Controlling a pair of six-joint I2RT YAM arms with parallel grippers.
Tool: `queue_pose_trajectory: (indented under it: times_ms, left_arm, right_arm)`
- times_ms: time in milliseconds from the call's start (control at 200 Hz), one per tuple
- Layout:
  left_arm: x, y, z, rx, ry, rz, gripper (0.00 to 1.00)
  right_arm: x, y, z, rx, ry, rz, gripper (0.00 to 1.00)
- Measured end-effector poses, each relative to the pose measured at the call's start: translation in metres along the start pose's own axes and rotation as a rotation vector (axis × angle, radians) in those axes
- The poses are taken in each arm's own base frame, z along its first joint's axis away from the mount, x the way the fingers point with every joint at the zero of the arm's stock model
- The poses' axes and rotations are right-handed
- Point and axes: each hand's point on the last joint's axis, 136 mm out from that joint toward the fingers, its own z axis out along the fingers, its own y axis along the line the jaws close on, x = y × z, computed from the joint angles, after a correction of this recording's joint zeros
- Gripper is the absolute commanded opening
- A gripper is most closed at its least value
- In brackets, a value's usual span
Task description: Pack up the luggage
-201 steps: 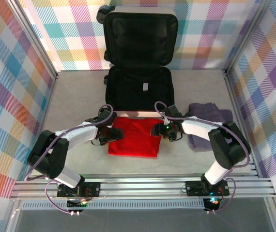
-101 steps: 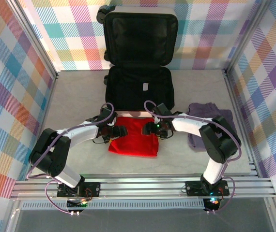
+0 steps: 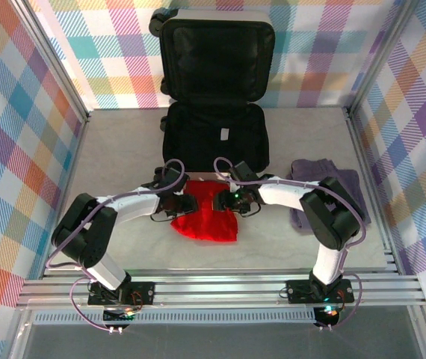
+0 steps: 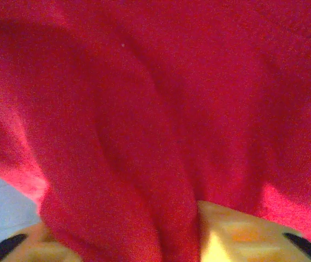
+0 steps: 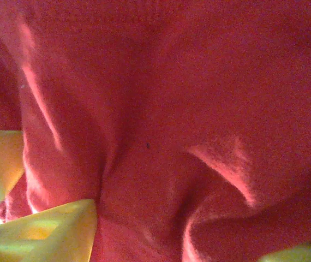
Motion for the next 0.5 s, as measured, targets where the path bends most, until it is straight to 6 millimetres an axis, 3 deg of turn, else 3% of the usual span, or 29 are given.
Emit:
queue_pose_trajectory:
  times_ms: [125,290,500]
  left_arm:
    - [0.006,-0.019,0.006,0.069,0.02,0.026,0.15]
    - [0.009,-0.027,0.006,0.098,0.032,0.04,0.0]
    - [0.01,-0.028,-0.003,0.098,0.03,0.041,0.0]
  right_arm:
    - [0.003,0.003,0.003,-0.009,0.012,-0.01,0.36]
    - [0.006,0.002,0.004,-0.008,0.018,-0.01,0.09]
    - [0.006,0.005,-0.006,-0.007,0.001,-0.022,0.03]
